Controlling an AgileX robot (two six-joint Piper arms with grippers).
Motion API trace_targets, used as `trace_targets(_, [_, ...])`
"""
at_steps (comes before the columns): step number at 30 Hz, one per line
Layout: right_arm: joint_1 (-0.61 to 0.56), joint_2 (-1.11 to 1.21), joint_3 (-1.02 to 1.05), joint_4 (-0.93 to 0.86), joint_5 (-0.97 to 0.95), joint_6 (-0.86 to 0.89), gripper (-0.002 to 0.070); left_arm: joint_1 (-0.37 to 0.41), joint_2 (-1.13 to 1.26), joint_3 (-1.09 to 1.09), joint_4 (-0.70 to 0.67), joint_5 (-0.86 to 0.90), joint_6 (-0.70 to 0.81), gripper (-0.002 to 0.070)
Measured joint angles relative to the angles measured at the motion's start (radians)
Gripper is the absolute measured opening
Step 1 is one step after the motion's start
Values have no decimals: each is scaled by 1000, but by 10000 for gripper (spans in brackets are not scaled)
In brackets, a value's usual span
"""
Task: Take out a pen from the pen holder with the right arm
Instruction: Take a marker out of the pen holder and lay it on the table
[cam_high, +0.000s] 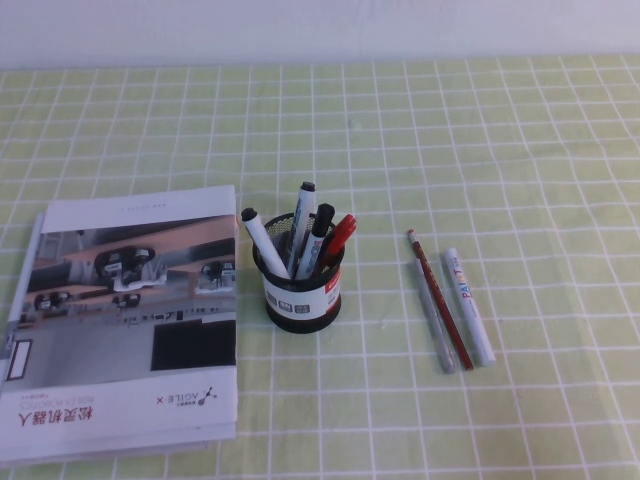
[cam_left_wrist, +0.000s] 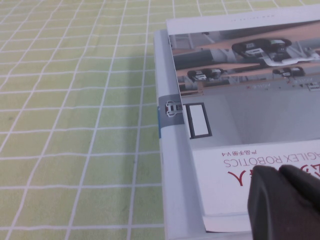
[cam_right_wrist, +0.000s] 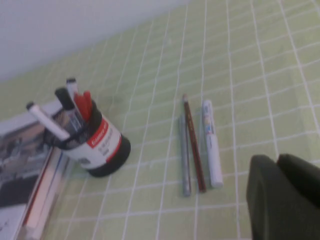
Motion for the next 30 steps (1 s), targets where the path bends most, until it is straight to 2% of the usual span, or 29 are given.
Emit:
trace_targets(7, [0, 337, -196, -16, 152, -165, -13, 0, 0, 0, 0, 0, 0, -6])
trace_targets(12, [2, 526, -274, -35, 152, -206, -13, 0, 0, 0, 0, 0, 0, -6])
trace_targets(15, [42, 626, -330, -68, 142, -207, -13, 0, 0, 0, 0, 0, 0, -6])
trace_targets(30, [602, 1097, -667, -183, -80, -207, -10, 0, 0, 0, 0, 0, 0, -6])
